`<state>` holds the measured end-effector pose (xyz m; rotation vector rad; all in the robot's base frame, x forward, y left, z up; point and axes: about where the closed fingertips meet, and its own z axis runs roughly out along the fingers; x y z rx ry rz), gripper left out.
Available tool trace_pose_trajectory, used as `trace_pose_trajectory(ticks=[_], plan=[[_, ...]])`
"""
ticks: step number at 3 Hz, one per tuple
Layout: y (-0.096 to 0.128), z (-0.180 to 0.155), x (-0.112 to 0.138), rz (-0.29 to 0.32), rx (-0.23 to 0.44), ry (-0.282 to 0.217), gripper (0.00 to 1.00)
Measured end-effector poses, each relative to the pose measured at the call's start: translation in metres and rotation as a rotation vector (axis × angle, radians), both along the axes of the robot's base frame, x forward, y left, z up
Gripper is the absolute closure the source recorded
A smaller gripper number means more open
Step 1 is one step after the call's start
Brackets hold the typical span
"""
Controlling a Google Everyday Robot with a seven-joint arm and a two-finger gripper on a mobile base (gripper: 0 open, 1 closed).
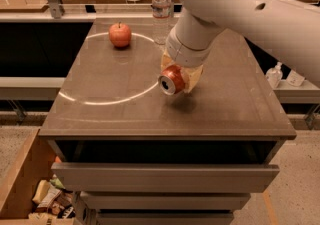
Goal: Knock coke can over
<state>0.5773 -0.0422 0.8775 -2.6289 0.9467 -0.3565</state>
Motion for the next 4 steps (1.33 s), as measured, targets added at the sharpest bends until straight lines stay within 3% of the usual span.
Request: trace_pose_trajectory(ticks=[1, 2, 3, 4], plan=[[-0.004, -0.015, -0.003, 0.001, -0.082, -0.003, 0.62], [-0.006, -0.022, -0.003, 0.002, -0.132, -0.001, 0.3], [-0.004, -0.023, -0.003, 0.006, -0.147, 0.002, 0.07], [-0.006, -0.009, 0.007, -0.047, -0.047, -0.007, 0.0]])
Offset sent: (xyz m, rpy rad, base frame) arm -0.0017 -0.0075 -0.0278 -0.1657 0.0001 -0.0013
